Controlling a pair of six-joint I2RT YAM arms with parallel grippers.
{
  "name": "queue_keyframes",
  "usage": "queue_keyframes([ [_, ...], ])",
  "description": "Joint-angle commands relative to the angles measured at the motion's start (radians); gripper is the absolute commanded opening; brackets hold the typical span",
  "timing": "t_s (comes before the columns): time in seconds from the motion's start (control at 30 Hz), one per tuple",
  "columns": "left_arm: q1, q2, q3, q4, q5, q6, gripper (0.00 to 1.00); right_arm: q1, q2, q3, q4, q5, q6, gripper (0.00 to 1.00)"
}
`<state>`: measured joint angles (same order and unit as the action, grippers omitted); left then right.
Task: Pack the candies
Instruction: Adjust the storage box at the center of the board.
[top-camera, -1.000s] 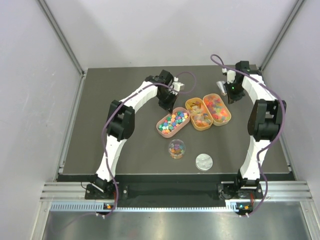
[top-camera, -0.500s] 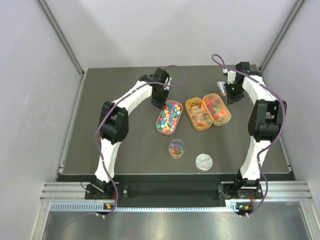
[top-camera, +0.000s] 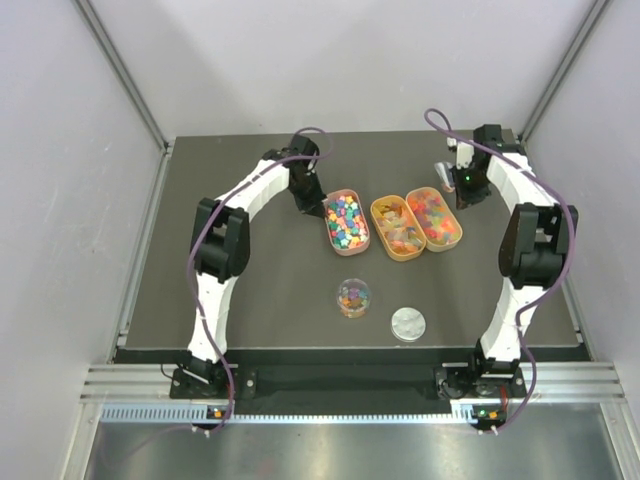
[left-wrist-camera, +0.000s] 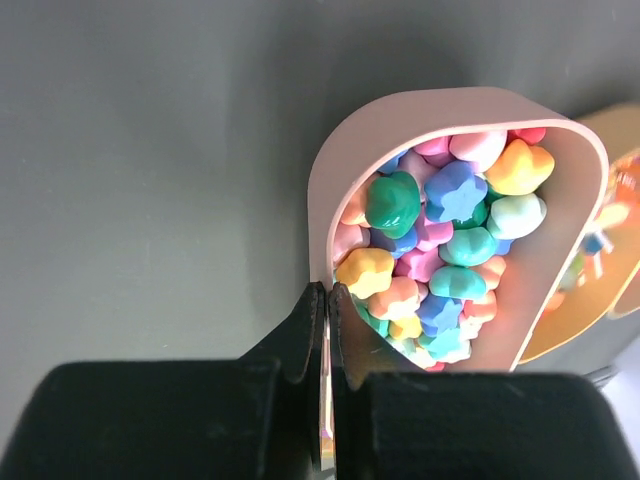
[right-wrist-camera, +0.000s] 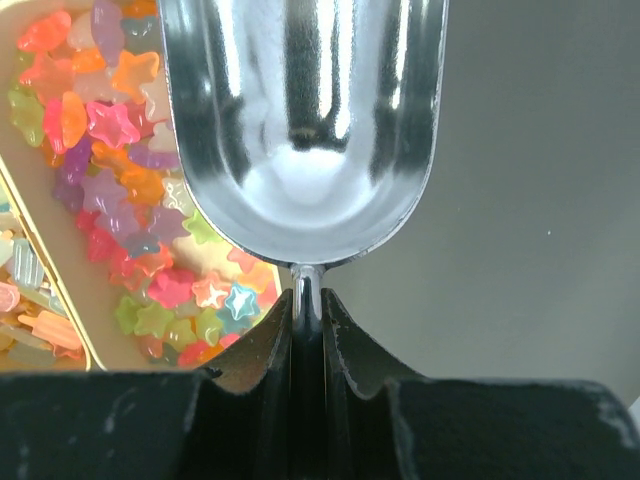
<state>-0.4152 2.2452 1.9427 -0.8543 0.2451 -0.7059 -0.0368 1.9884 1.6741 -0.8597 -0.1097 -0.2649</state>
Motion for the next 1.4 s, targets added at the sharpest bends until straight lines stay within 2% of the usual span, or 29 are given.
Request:
queue_keyframes([
  [0.0, -0.023, -0.003, 0.027, 0.057, 0.077, -0.161, 0.0, -0.009, -0.079, -0.007, 0.025, -0.004, 0.01, 0.0],
  [0.23, -0.068, 0.025, 0.025, 0.029, 0.007, -0.168, 0.0, -0.011, -0.092, 0.003, 0.024, -0.015, 0.012, 0.0],
  [0.63, -0.128, 0.06, 0.07, 0.041, -0.009, -0.191, 0.0, -0.021, -0.089, -0.011, 0.031, -0.047, 0.018, 0.0],
  [0.67, -0.132, 0.062, 0.071, 0.046, -0.004, -0.193, 0.04, -0.023, -0.091, -0.011, 0.033, -0.048, 0.018, 0.0],
  [0.73, -0.134, 0.065, 0.082, 0.058, 0.006, -0.201, 0.27, -0.026, -0.095, -0.011, 0.033, -0.048, 0.018, 0.0],
  [0.87, -0.142, 0.089, 0.107, 0.093, 0.042, -0.225, 0.29, -0.035, -0.103, -0.014, 0.033, -0.048, 0.016, 0.0],
  [0.97, -0.157, 0.106, 0.124, 0.121, 0.074, -0.236, 0.36, -0.044, -0.115, -0.017, 0.033, -0.047, 0.015, 0.0],
  [1.23, -0.191, 0.131, 0.165, 0.181, 0.114, -0.25, 0.36, -0.055, -0.151, -0.031, 0.028, -0.041, 0.01, 0.0],
  [1.37, -0.18, 0.09, 0.145, 0.17, 0.089, -0.248, 0.4, -0.055, -0.166, 0.002, -0.002, -0.047, 0.019, 0.0],
])
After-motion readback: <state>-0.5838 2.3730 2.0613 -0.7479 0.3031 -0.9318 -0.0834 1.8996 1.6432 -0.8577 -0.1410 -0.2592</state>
